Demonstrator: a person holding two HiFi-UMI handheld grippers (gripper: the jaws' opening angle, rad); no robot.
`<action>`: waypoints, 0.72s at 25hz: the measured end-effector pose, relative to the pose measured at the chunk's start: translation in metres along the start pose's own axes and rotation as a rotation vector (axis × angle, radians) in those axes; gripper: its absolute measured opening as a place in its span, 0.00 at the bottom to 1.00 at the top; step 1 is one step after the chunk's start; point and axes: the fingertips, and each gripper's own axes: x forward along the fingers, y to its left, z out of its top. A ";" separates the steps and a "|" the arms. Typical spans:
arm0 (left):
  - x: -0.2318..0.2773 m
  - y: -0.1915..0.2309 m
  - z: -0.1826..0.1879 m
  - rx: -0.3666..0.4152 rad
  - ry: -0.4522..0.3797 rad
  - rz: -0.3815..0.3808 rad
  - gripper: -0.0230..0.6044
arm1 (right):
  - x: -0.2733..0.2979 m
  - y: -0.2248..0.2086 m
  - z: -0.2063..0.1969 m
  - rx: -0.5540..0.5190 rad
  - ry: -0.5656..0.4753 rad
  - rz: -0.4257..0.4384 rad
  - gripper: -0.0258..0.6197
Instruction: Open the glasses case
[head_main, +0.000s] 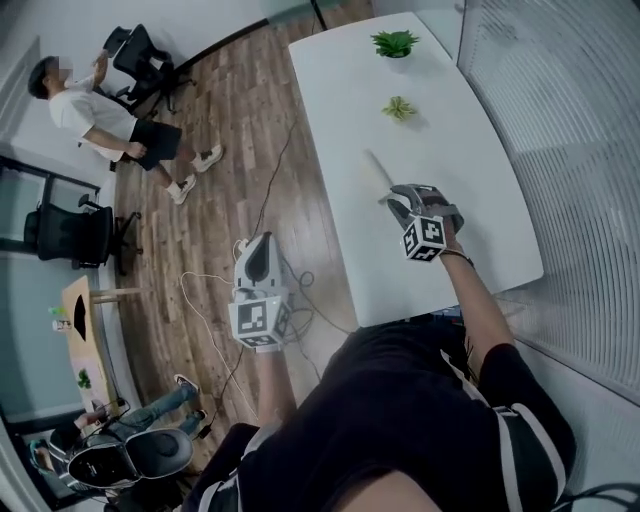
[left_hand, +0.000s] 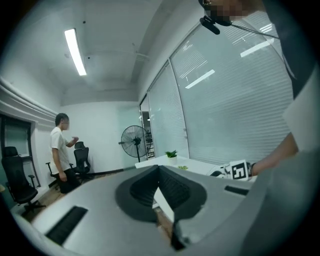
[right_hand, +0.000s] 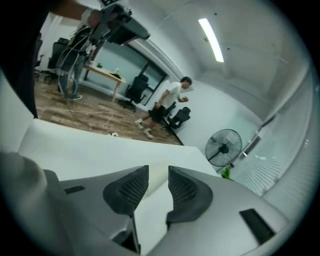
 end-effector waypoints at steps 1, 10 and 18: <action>-0.004 0.002 0.000 0.009 0.013 -0.002 0.03 | 0.016 0.014 0.002 -0.045 0.004 0.048 0.22; -0.035 0.030 -0.013 0.041 0.104 0.076 0.03 | 0.083 0.062 -0.017 -0.187 0.037 0.196 0.19; -0.023 0.027 -0.022 0.036 0.112 0.060 0.03 | 0.088 0.061 -0.025 -0.221 0.042 0.153 0.13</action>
